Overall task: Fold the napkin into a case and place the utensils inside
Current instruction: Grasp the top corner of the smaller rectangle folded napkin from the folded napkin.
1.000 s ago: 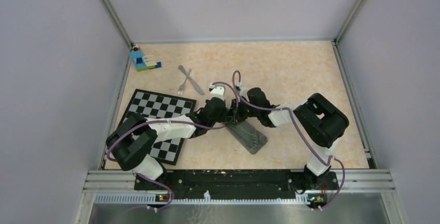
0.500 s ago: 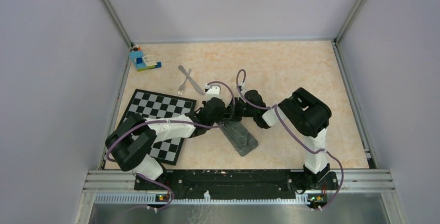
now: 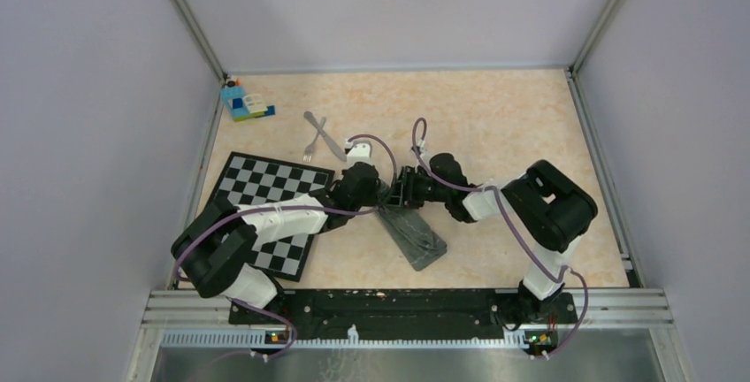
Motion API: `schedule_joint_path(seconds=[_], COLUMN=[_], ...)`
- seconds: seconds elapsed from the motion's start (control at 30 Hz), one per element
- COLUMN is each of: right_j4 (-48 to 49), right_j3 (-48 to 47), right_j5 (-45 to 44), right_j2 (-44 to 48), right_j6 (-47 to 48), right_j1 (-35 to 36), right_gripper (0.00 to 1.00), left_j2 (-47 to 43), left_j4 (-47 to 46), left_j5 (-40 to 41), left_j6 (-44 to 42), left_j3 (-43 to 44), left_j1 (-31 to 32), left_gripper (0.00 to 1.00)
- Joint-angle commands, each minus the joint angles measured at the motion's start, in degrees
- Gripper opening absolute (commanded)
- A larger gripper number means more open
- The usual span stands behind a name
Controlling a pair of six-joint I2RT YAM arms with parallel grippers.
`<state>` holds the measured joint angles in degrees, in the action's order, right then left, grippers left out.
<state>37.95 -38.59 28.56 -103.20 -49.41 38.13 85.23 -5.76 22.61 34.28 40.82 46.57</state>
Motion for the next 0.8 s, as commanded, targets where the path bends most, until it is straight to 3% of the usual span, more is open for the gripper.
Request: schedule_joint_path(seconds=[0.0,0.23,0.67,0.77], right_j4=[0.2,1.0,7.1,7.9], right_j3=[0.2,-2.8,-6.4,-6.4], right_j5=[2.7,4.0,4.2,-1.8], right_j2=[1.8,0.5,-8.7,-10.6], right_j6=[3.3,2.9,-1.2,-2.5], right_j1=[-1.5,-1.6,1.0,1.8], right_gripper=[0.37,0.19,0.09,0.04], left_j2=[-2.2,-2.2,-2.4,-1.3], left_j4=[-1.2,-1.6,-1.7,-1.2], left_j5=[-1.9,-2.5,-3.4,-4.8], left_j6=[-0.8,-0.7,0.3,3.1], left_j3=[-0.2,-0.4,-0.3,0.1], left_j1=[-0.4,-0.4,-0.4,-0.4], left_gripper=[0.0,0.0,0.0,0.0])
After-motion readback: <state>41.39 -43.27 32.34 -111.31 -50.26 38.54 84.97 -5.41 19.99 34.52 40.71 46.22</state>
